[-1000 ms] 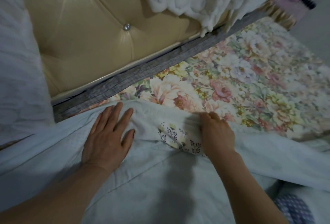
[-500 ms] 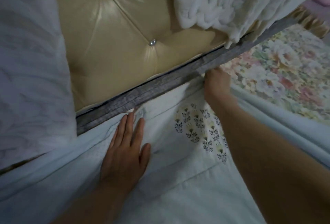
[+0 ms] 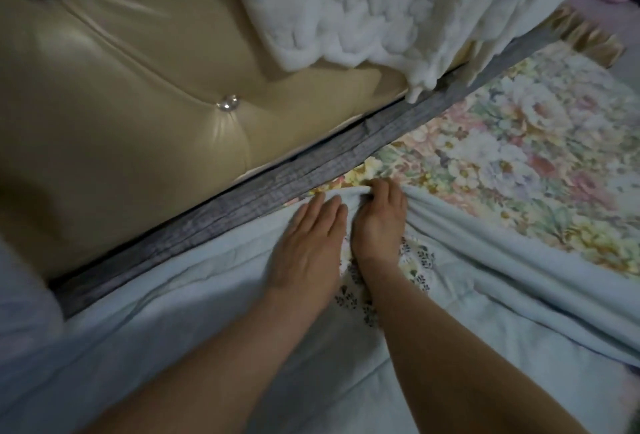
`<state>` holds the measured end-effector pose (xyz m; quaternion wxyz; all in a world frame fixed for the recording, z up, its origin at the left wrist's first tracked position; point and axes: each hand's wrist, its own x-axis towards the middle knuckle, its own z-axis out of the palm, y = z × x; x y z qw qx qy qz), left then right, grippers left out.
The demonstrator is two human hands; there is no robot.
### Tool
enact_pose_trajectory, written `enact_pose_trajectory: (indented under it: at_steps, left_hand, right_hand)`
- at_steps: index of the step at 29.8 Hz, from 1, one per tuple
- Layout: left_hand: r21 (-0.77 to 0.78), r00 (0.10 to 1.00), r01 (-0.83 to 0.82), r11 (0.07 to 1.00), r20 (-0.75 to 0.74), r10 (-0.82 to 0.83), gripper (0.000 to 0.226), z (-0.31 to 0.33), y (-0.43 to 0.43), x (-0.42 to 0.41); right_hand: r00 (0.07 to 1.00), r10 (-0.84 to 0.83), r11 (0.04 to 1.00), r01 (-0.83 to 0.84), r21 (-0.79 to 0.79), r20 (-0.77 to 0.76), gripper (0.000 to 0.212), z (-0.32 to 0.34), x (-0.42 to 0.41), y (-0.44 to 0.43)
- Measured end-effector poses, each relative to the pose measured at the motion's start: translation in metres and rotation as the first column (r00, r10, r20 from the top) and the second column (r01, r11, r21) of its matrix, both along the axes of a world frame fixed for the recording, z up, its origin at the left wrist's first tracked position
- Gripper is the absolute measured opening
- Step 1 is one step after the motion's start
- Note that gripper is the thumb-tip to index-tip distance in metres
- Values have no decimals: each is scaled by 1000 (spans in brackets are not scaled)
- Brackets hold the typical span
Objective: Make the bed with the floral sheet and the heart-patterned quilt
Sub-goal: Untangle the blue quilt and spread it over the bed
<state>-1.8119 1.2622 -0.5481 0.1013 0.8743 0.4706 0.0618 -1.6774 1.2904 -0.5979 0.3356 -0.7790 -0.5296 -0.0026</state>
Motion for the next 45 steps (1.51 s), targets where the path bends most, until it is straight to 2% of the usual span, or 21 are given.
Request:
enact_pose_trajectory:
  at_steps: [3, 8, 12, 15, 16, 18, 19, 21, 23, 26, 28, 30, 33, 35, 36, 38, 39, 40, 43, 45]
  left_hand:
    - [34, 999, 8, 999, -50, -6, 59, -29, 18, 6]
    - [61, 1000, 25, 998, -5, -25, 61, -34, 20, 5]
    - [55, 1000, 13, 998, -14, -12, 63, -31, 19, 6]
    - [77, 1000, 3, 997, -1, -3, 62, -33, 20, 5]
    - [76, 1000, -2, 997, 10, 1, 62, -34, 19, 4]
    - [86, 1000, -1, 996, 31, -1, 62, -37, 17, 4]
    - [88, 999, 1, 996, 37, -4, 61, -37, 16, 4]
    - [90, 998, 2, 996, 56, -7, 60, -37, 17, 5]
    - [84, 998, 3, 996, 57, -8, 59, -37, 17, 6]
    - [94, 998, 1, 996, 62, -7, 58, -38, 17, 9]
    - [89, 998, 0, 996, 68, -6, 58, -38, 17, 6]
    - [87, 996, 12, 996, 83, -19, 56, -39, 14, 7]
    - [66, 993, 1, 998, 117, -8, 56, -40, 15, 6]
    - [70, 991, 1, 998, 136, -11, 55, -40, 18, 5]
    - [90, 991, 1, 996, 134, -13, 55, -42, 20, 3]
    - [82, 992, 6, 997, 125, -16, 55, -43, 15, 2]
    - [79, 992, -2, 997, 123, -8, 56, -40, 17, 4]
    - [65, 993, -14, 998, 118, 6, 57, -40, 19, 3]
    - [66, 995, -6, 998, 100, -1, 60, -38, 24, 6]
    - [73, 997, -8, 997, 78, 2, 60, -39, 23, 4]
  right_hand:
    - [999, 16, 1000, -15, 27, -31, 24, -1, 6, 3]
    - [998, 20, 1000, -20, -3, -58, 30, 4, 1, 4]
    - [998, 48, 990, -54, -132, -49, 49, 22, 4, 1]
    - [991, 133, 957, -137, -256, -33, 54, 40, 9, -7]
    - [991, 136, 950, -132, -282, -5, 61, 47, 13, -13]
    - [990, 62, 936, -12, -352, 129, 70, 62, 31, -29]
    - [978, 9, 910, 78, -407, 208, 66, 68, 47, -37]
    - [941, -76, 795, 257, -550, 329, 45, 75, 82, -52]
    - [919, -89, 669, 340, -661, 383, 28, 81, 111, -67]
    - [888, -49, 539, 409, -736, 458, 21, 92, 135, -77]
    - [856, -79, 501, 477, -722, 511, 21, 101, 143, -76]
    - [835, -93, 552, 497, -670, 542, 21, 119, 149, -59]
    - [850, -139, 777, 411, -476, 508, 23, 152, 153, 27]
    - [898, -85, 874, 275, -400, 432, 27, 156, 145, 87]
    - [917, -9, 873, 203, -444, 399, 30, 141, 135, 105]
    - [949, 172, 779, 34, -627, 265, 42, 94, 122, 105]
    - [948, 217, 731, 2, -683, 235, 50, 75, 123, 100]
    - [955, 209, 726, -6, -688, 212, 55, 60, 122, 93]
    - [975, 80, 875, 32, -483, 210, 61, 55, 113, 75]
    - [969, 16, 922, 81, -380, 247, 64, 61, 85, 60]
